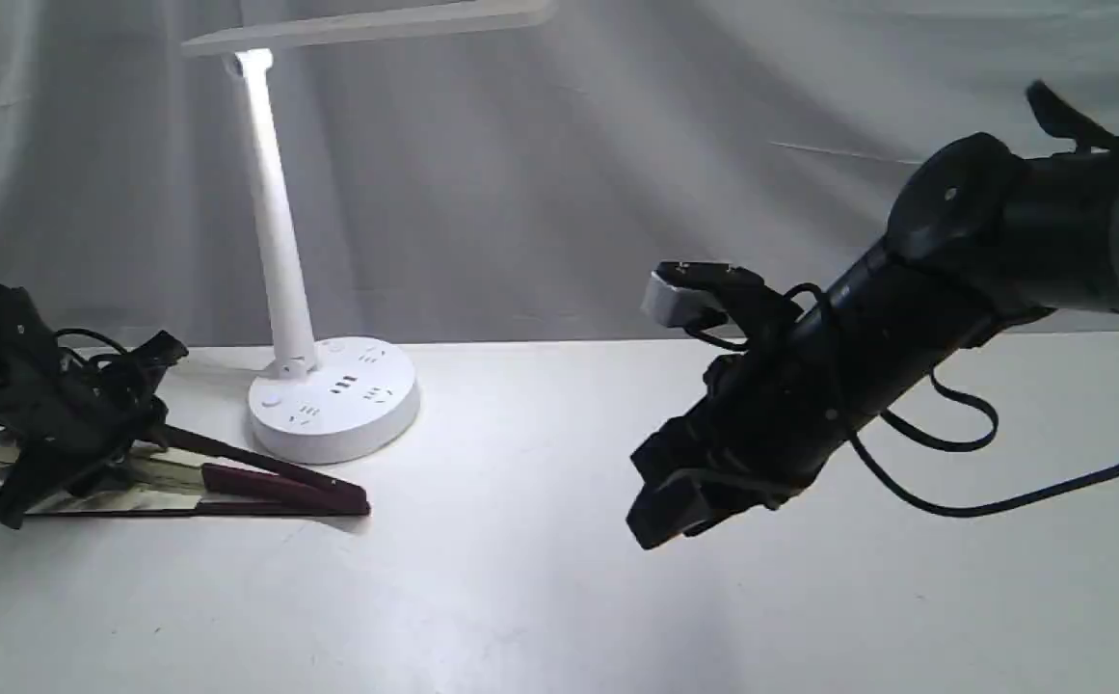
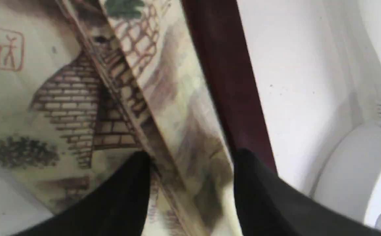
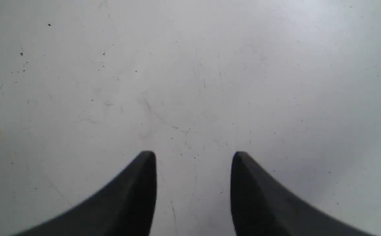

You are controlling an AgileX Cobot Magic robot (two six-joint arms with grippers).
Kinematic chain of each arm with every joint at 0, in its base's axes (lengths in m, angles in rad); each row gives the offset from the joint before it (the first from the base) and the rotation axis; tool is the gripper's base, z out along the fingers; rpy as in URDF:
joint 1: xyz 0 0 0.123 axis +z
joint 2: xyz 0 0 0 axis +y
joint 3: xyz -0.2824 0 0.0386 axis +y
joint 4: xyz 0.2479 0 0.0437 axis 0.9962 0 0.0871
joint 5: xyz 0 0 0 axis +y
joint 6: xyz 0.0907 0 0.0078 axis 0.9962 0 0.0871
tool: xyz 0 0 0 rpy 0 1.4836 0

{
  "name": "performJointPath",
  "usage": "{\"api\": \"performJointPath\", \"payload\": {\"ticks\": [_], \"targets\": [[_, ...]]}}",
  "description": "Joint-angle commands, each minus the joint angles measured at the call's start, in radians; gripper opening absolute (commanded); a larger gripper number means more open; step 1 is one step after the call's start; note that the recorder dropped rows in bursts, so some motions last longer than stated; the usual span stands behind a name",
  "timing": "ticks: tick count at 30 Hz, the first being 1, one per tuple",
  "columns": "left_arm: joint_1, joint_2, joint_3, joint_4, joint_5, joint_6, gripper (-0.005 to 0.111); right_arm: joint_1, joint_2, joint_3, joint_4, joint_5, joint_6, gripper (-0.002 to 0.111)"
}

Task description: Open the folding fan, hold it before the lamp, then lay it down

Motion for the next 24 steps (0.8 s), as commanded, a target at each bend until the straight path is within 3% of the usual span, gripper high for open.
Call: {"api": "performJointPath", "payload": {"ticks": [1,8,17,24], "targets": [[0.003,-0.001,-0.005,-0.011,-0.043,-0.014,0.042,0.002,-0.002,-0.008,-0.017,0.006,0.001,0.037],[0.003,0.004,-0.005,-0.011,-0.041,-0.014,0.042,0.002,-0.002,-0.008,-0.017,0.004,0.001,0.037],[0.003,0.024,-0.005,-0.011,0.089,-0.014,0.042,0.002,-0.002,-0.008,-0.017,-0.001,0.001,0.037],[0.003,0.014,-0.005,-0.011,0.087,-0.007,0.017,0.002,-0.002,-0.008,-0.017,-0.001,0.001,0.037]]}}
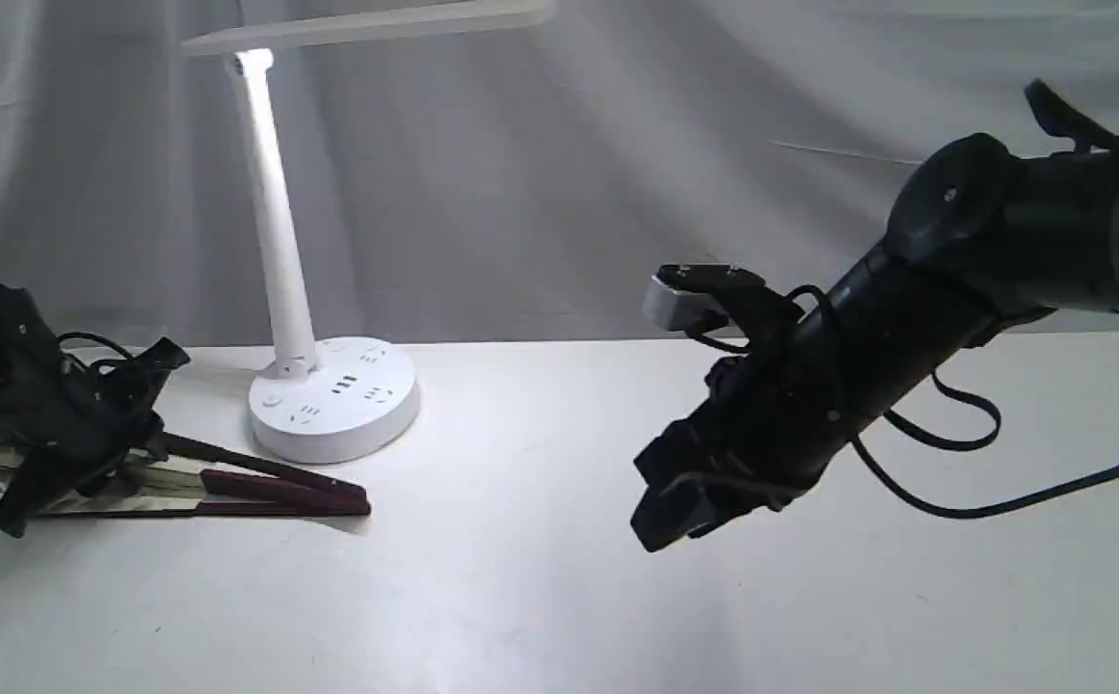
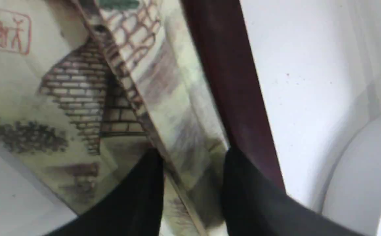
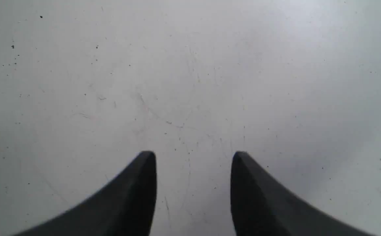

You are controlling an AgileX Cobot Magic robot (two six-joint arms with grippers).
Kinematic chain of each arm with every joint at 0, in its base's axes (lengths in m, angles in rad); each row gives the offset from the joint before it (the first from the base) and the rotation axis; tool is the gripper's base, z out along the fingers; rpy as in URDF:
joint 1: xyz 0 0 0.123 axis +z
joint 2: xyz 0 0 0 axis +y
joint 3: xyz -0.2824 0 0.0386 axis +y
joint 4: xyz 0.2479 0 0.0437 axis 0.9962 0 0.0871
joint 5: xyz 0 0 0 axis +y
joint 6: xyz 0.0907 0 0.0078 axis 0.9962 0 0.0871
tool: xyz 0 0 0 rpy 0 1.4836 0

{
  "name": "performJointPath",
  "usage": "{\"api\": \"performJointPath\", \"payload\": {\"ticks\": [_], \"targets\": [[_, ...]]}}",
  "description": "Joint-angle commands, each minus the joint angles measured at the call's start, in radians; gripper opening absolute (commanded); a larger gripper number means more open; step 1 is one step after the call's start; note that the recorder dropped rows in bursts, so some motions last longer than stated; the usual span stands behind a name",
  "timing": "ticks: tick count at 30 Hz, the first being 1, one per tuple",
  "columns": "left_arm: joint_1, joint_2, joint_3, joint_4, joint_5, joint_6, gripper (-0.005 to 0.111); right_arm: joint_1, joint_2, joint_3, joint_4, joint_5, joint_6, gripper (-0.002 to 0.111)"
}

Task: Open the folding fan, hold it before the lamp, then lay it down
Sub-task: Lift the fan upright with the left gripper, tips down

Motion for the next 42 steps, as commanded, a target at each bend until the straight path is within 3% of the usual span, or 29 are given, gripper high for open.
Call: {"api": "performJointPath", "payload": {"ticks": [1,5,19,23,35,42], "targets": [[0.001,0.002,0.004,0.000,0.056,-0.001,0.013,0.002,-0.002,-0.008,-0.002,-0.002,0.001,0.037],[0.001,0.002,0.004,0.007,0.101,0.001,0.005,0.002,-0.002,-0.008,-0.002,-0.002,0.001,0.037],[-0.019,-0.036,0.004,-0.085,0.233,0.163,0.005,0.000,-0.002,-0.008,-0.002,0.001,0.023,0.037],[-0.051,-0.040,0.004,-0.160,0.238,0.181,0.005,0.000,-0.002,-0.008,-0.023,0.014,0.027,0.037],[-0.185,-0.041,0.004,-0.160,0.300,0.153,0.005,0.000,-0.011,-0.008,-0.094,0.133,0.046,0.037],[-0.216,-0.041,0.006,-0.160,0.338,0.097,0.006,-0.001,-0.074,-0.009,-0.181,0.133,0.106,0.037]]}}
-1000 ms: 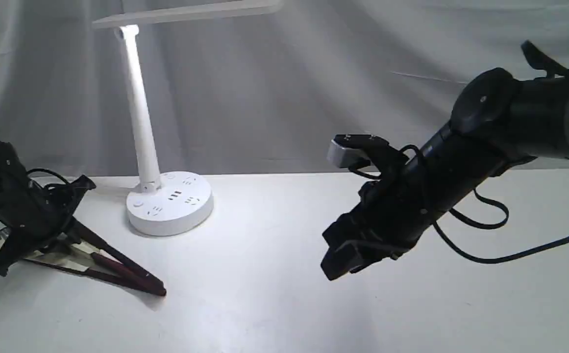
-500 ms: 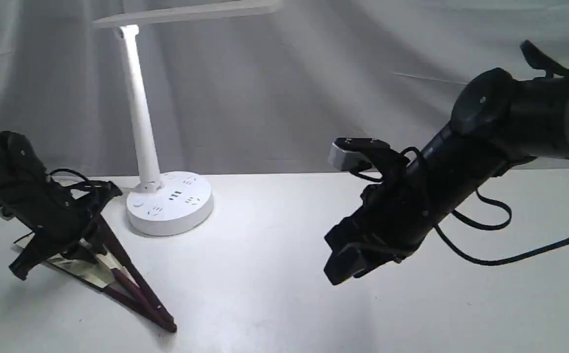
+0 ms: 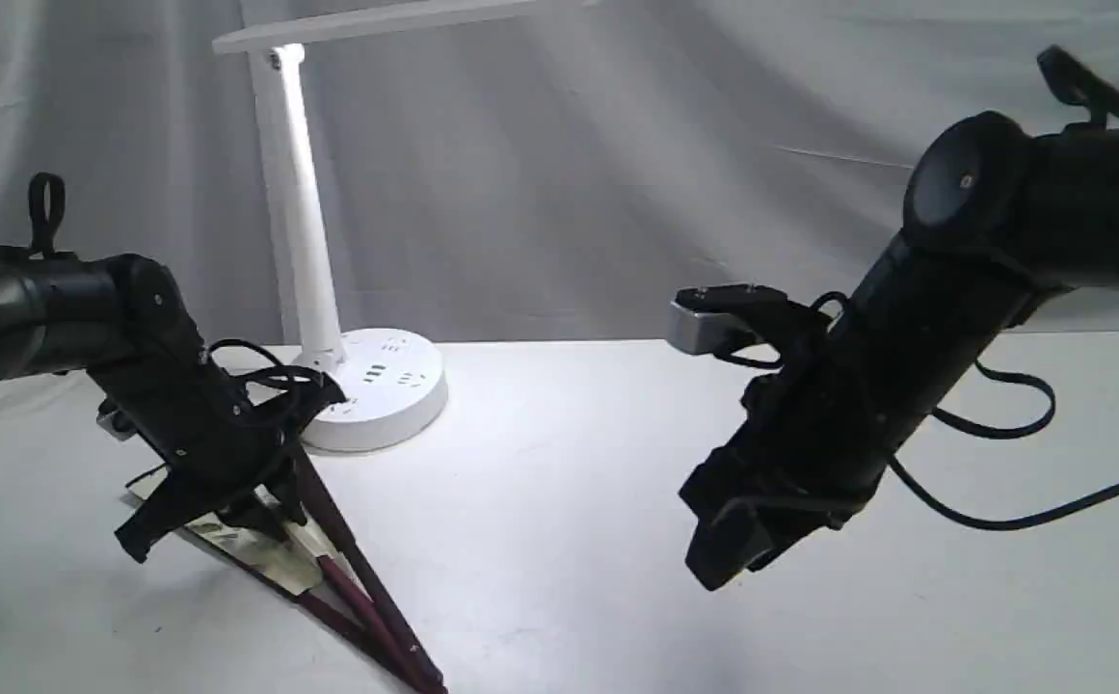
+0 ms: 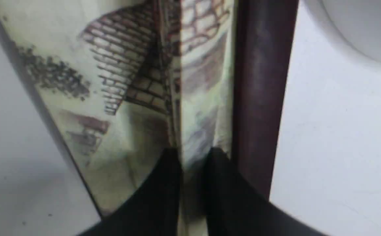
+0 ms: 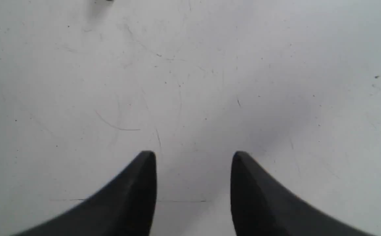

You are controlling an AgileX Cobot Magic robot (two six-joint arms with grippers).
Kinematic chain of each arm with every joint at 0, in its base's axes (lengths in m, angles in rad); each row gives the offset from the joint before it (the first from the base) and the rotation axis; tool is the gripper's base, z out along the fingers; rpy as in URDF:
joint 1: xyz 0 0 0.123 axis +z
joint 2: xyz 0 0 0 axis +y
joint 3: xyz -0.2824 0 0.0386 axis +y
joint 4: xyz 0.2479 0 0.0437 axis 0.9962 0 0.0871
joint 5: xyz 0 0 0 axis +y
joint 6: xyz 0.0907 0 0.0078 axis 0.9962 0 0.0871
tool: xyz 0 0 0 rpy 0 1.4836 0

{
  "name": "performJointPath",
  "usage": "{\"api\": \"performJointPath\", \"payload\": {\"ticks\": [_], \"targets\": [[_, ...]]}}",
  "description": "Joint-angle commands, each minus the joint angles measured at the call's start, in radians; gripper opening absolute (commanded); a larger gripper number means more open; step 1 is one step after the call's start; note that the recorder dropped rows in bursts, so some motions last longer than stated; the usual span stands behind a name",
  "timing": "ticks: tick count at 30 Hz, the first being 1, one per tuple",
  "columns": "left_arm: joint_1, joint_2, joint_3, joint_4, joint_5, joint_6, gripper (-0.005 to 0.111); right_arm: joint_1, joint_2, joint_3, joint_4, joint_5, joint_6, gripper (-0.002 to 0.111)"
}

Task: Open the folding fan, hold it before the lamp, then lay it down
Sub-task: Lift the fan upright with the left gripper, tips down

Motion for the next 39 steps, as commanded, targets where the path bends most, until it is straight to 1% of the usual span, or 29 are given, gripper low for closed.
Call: {"api": "performJointPath", "payload": {"ticks": [1,6,9,22,26,29,39], "targets": [[-0.020,-0.002,0.012,-0.008,0.041,-0.026,0.006,-0.001,-0.046,-0.009,-0.028,0.014,0.020,0.037],[-0.021,-0.002,0.012,0.030,0.063,-0.026,0.006,-0.001,-0.070,-0.009,-0.028,0.014,0.020,0.037],[-0.021,-0.002,0.012,0.048,0.109,-0.026,0.006,-0.001,-0.068,-0.009,-0.028,0.014,0.025,0.037],[-0.021,-0.041,0.026,0.039,0.160,-0.037,0.006,-0.001,-0.068,-0.009,-0.032,0.012,0.040,0.037],[-0.021,-0.061,0.086,0.030,0.141,-0.056,0.006,-0.001,-0.068,-0.009,-0.032,0.014,0.039,0.037],[-0.021,-0.082,0.114,-0.005,0.107,-0.047,0.006,-0.001,-0.068,-0.009,-0.032,0.010,0.039,0.037],[-0.031,-0.137,0.144,-0.052,0.094,-0.046,0.006,-0.001,-0.068,-0.009,-0.025,0.008,0.039,0.037]]}}
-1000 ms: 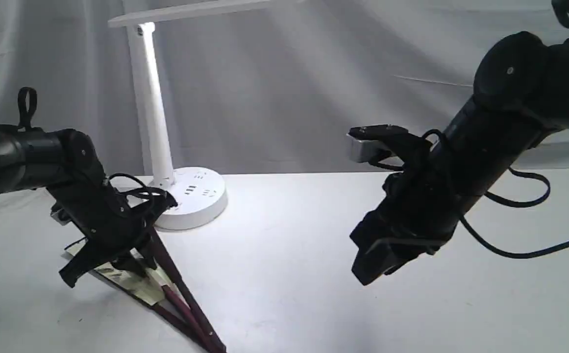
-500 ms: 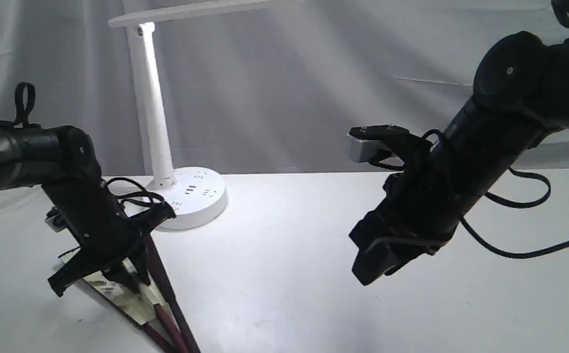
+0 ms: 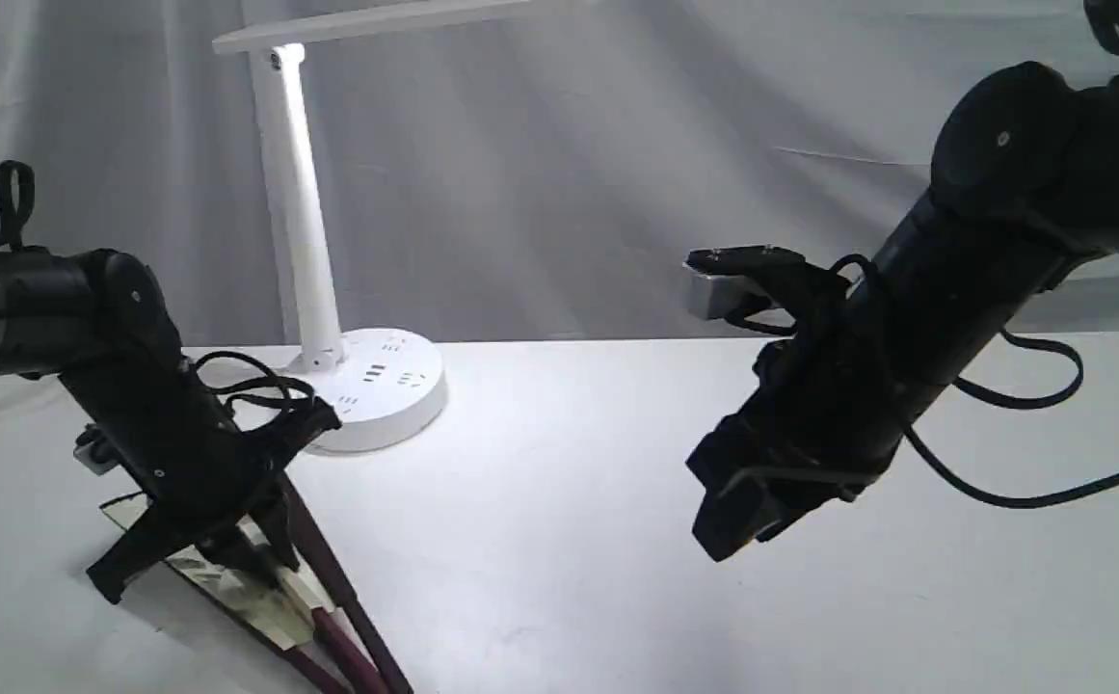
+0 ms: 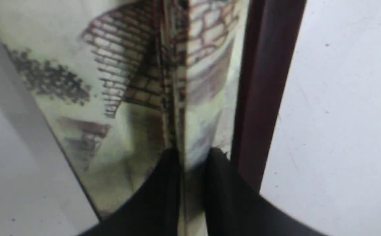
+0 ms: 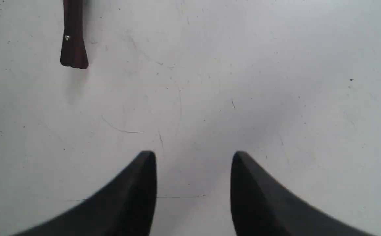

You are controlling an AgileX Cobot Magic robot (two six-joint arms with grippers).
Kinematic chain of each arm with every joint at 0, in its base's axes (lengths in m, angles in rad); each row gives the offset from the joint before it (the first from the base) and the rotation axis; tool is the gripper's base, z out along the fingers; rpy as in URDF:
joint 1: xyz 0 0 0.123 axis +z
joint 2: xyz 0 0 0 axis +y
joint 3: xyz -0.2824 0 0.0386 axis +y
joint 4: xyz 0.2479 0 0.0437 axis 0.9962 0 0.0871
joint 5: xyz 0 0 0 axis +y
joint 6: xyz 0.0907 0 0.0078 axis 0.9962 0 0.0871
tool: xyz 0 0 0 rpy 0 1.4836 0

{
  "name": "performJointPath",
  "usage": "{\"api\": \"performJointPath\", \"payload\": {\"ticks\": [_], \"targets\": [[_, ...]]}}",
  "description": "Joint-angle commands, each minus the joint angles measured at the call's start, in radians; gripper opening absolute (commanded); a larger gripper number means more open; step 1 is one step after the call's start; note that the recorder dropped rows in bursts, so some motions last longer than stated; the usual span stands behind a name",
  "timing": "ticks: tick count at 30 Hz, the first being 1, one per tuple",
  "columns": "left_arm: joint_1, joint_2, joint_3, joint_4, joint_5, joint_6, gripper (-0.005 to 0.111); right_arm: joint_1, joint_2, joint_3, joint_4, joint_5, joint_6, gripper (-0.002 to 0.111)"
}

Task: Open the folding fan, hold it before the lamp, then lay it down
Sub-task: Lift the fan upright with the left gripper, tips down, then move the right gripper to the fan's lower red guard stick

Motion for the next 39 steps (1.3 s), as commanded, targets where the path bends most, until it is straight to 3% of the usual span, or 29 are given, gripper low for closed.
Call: {"api": "performJointPath", "payload": {"ticks": [1,7,15,24,29,39], "targets": [[-0.014,-0.020,0.007,-0.013,-0.003,-0.008,0.006,-0.001,-0.008,-0.005,-0.001,0.000,0.002,0.037],[-0.015,-0.020,0.007,-0.007,-0.005,0.016,0.008,-0.001,-0.008,-0.005,0.017,-0.007,0.002,0.037],[-0.015,-0.020,0.007,0.001,-0.048,0.014,0.028,-0.001,-0.008,-0.005,0.049,-0.008,0.002,0.037],[-0.012,-0.023,0.007,0.006,-0.032,0.075,0.028,-0.001,-0.008,-0.005,0.162,-0.011,-0.003,0.037],[0.031,-0.049,0.007,-0.003,0.009,0.176,0.028,-0.001,0.016,-0.006,0.307,0.017,-0.053,0.037],[0.075,-0.127,0.007,0.002,0.121,0.429,0.028,-0.001,0.293,-0.115,0.522,0.109,-0.175,0.037]]}}
